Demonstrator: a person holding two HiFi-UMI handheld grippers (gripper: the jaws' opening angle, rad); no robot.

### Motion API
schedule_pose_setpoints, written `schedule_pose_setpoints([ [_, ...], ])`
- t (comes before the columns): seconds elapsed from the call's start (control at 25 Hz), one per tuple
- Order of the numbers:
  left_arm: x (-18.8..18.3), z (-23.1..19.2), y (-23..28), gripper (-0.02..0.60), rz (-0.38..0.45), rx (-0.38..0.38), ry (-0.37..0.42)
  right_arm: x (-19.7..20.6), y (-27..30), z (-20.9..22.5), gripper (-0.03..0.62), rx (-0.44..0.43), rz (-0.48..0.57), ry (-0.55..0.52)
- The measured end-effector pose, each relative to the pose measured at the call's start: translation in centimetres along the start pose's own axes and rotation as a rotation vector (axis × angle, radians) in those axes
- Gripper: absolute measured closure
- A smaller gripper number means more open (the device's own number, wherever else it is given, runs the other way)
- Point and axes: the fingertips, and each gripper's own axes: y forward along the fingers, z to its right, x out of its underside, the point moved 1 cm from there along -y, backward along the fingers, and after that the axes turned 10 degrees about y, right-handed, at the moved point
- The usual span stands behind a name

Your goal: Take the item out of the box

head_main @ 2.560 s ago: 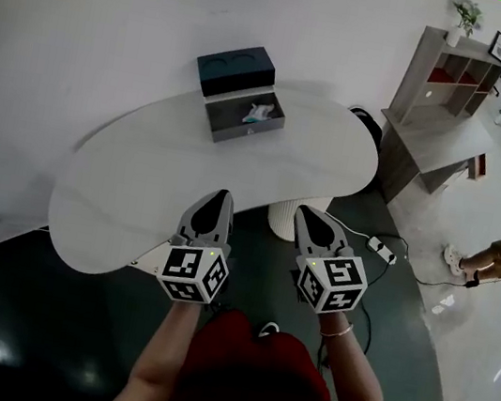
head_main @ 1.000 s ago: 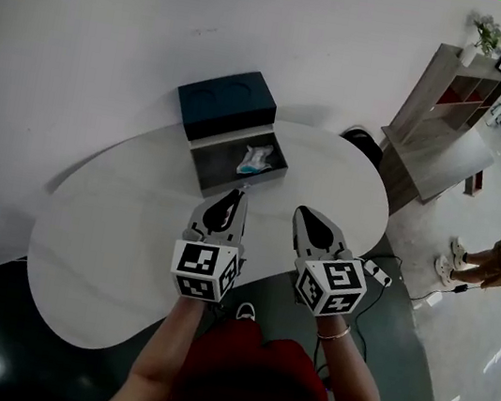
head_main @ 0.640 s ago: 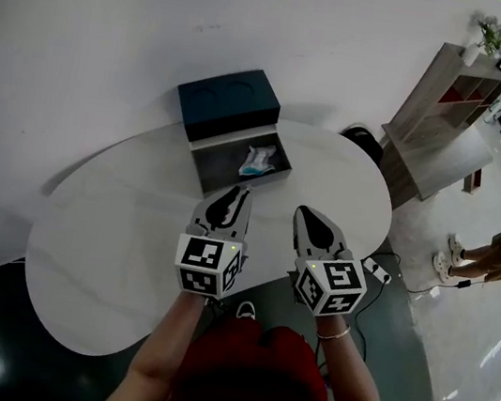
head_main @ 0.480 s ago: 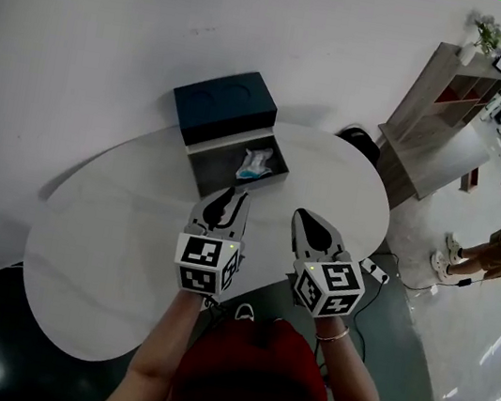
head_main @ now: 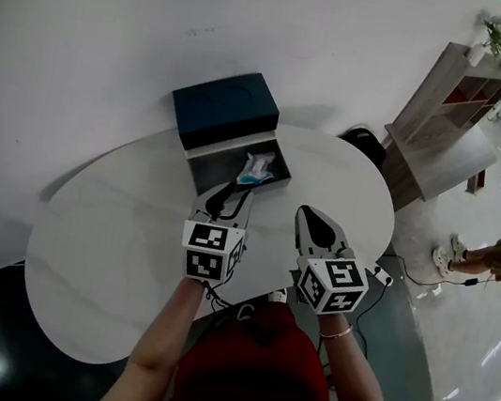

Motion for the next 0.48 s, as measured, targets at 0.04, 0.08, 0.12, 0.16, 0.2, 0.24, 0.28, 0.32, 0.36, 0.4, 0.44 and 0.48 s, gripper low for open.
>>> schedule_pose_setpoints([
  [0.04,0.1,-0.2,0.5,0.451,-0.014,-0.003,0.002,-0.1,0.4,0.2,0.579,-0.003,-0.003,0.001],
  [0.08,0.2,-0.3,1.0,0.449,-0.026,-0.005,0.003,-0.2,0.7,0.5,0.579,-0.006,-0.006,0.003],
  [0.12,0.3,-0.5,1.4,0.448,-0.036,-0.007,0.003,-0.2,1.1,0.7,0.579,-0.009,-0.01,0.006],
  [0.16,0.3,-0.6,1.9,0.445,-0.045,-0.007,0.001,-0.3,1.4,1.0,0.579,-0.011,-0.014,0.009],
  [0.2,0.4,-0.7,2.3,0.442,-0.055,-0.007,0.0,-0.3,1.7,1.3,0.579,-0.012,-0.018,0.012],
  [0.24,0.4,-0.7,2.8,0.439,-0.064,-0.007,0.0,-0.3,1.9,1.6,0.577,-0.013,-0.023,0.013],
  [0.28,0.4,-0.8,3.3,0.435,-0.072,-0.006,0.001,-0.4,2.2,2.0,0.577,-0.013,-0.027,0.013],
  [0.32,0.5,-0.8,3.8,0.431,-0.081,-0.004,0.003,-0.5,2.5,2.4,0.577,-0.013,-0.031,0.014],
  [0.36,0.5,-0.8,4.3,0.427,-0.089,-0.001,0.006,-0.6,2.9,2.8,0.579,-0.014,-0.034,0.015],
  [0.4,0.5,-0.8,4.8,0.423,-0.098,0.001,0.009,-0.7,3.2,3.2,0.579,-0.015,-0.037,0.016],
  [0.44,0.6,-0.8,5.4,0.421,-0.107,0.002,0.012,-0.7,3.5,3.5,0.577,-0.016,-0.04,0.017],
  [0.48,0.6,-0.8,5.8,0.42,-0.117,0.002,0.015,-0.8,3.8,3.9,0.579,-0.017,-0.043,0.017],
])
